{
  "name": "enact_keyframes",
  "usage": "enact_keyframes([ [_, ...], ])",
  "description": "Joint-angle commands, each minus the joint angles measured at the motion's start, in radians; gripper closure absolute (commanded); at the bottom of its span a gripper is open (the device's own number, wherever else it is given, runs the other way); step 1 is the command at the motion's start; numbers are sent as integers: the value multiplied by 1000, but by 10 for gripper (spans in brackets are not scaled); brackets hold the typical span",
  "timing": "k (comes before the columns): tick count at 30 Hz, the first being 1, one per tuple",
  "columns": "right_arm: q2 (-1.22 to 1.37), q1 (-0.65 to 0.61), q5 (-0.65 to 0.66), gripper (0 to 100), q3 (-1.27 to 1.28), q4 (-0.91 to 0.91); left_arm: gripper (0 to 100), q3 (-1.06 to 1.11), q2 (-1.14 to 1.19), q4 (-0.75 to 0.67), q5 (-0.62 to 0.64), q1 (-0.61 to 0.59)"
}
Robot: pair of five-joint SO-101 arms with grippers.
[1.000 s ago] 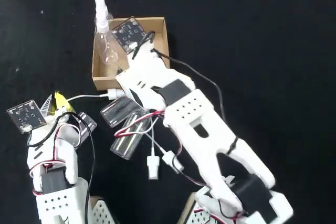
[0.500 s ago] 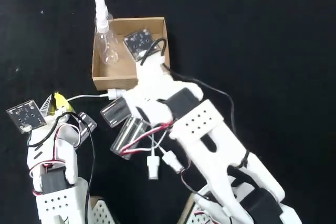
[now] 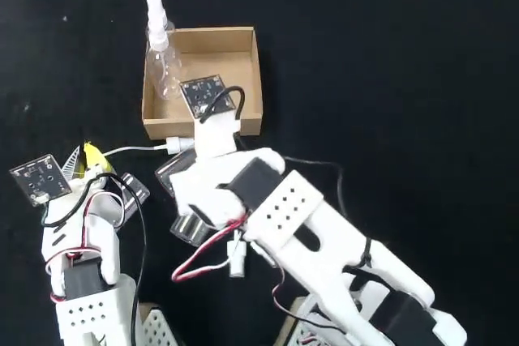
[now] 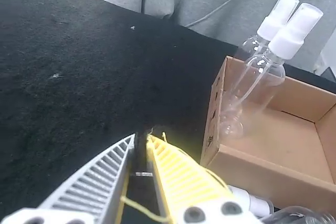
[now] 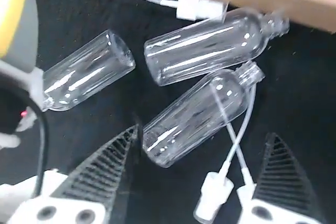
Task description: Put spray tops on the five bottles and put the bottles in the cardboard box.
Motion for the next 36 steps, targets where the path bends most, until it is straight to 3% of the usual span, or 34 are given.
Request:
enact_keyframes([
  [1,33,-18,-34,683,-15,-2,970,22,-5,2,-8,-10],
  [36,470,17,-235,686,-97,-230,970,22,-5,2,-9,-4],
])
